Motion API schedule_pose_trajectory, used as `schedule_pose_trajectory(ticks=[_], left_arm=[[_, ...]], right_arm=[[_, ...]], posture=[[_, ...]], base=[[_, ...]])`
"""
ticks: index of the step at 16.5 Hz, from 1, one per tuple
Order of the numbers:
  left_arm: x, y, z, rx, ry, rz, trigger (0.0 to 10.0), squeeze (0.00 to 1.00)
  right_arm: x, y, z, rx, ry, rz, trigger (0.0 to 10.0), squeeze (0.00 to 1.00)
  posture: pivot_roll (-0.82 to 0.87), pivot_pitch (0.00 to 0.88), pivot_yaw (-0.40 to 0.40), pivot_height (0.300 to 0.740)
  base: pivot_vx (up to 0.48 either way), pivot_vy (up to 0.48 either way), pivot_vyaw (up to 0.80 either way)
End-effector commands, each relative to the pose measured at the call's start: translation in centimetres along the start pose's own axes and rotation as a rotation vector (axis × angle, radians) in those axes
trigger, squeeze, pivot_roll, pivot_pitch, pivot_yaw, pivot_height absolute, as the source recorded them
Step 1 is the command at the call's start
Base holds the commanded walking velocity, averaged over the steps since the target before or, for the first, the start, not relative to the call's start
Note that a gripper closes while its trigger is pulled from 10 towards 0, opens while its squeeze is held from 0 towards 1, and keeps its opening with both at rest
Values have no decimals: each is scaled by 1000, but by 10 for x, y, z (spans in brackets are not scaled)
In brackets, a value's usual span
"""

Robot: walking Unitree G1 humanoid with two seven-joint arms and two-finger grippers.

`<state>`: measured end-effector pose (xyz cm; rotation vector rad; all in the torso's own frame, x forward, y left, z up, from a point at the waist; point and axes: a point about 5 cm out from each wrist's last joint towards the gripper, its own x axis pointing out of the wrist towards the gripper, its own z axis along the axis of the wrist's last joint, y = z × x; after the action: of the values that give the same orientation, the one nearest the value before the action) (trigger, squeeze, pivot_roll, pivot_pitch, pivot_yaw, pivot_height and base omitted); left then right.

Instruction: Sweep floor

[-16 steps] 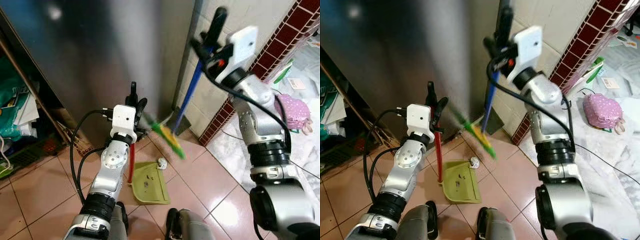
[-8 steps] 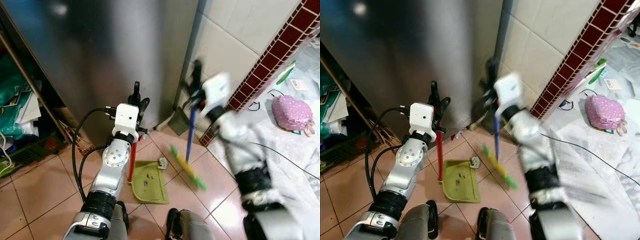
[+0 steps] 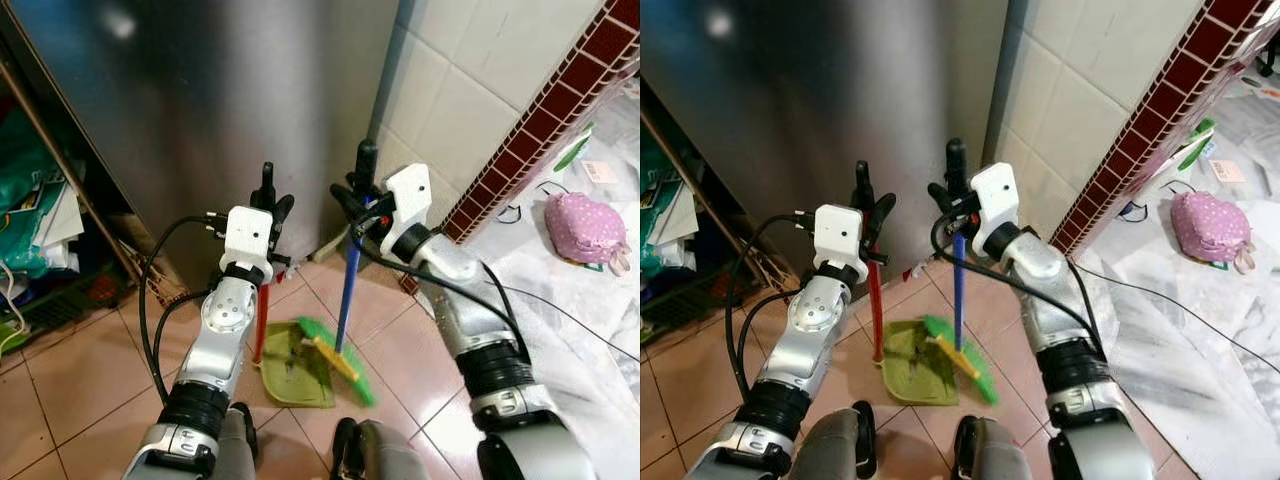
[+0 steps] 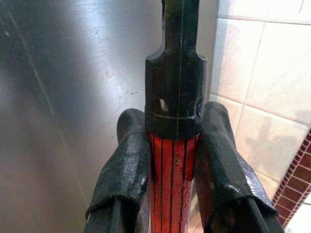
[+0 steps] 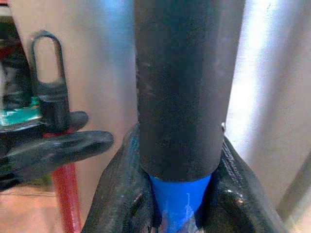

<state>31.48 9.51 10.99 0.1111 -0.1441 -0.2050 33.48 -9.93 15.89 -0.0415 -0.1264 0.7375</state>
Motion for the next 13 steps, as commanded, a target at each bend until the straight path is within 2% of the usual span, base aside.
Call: schedule_pose_trajectory(ticks=[1, 3, 4, 5, 10, 13], left_arm=[[1, -3, 1, 7, 1, -12, 10000, 0], [1, -3, 1, 4, 1, -11, 10000, 0], [2, -4, 1, 3, -2, -11, 10000, 0], [2, -4, 2, 3, -4, -10, 10000, 0], [1, -4, 6, -2, -27, -28, 10000, 0], [-2, -2, 9, -21, -44, -59, 10000, 0]], right_arm=[[1, 1, 13, 43, -39, 74, 10000, 0], [1, -6, 29, 130, -83, 83, 10000, 0], [3, -14, 38, 184, -121, 30, 10000, 0], [3, -18, 41, 183, -133, 4, 10000, 0], [-6, -43, 45, -53, -128, -216, 10000, 0], [-10, -50, 49, -81, -148, -262, 10000, 0]], posture=[[-16, 164, -76, 740], [-24, 164, -76, 740], [-24, 163, -76, 740], [-24, 163, -76, 740], [-19, 157, -71, 740], [-14, 153, -66, 740]], base=[[0, 0, 0], [0, 0, 0], [0, 0, 0], [0, 0, 0], [0, 0, 0], [0, 0, 0]])
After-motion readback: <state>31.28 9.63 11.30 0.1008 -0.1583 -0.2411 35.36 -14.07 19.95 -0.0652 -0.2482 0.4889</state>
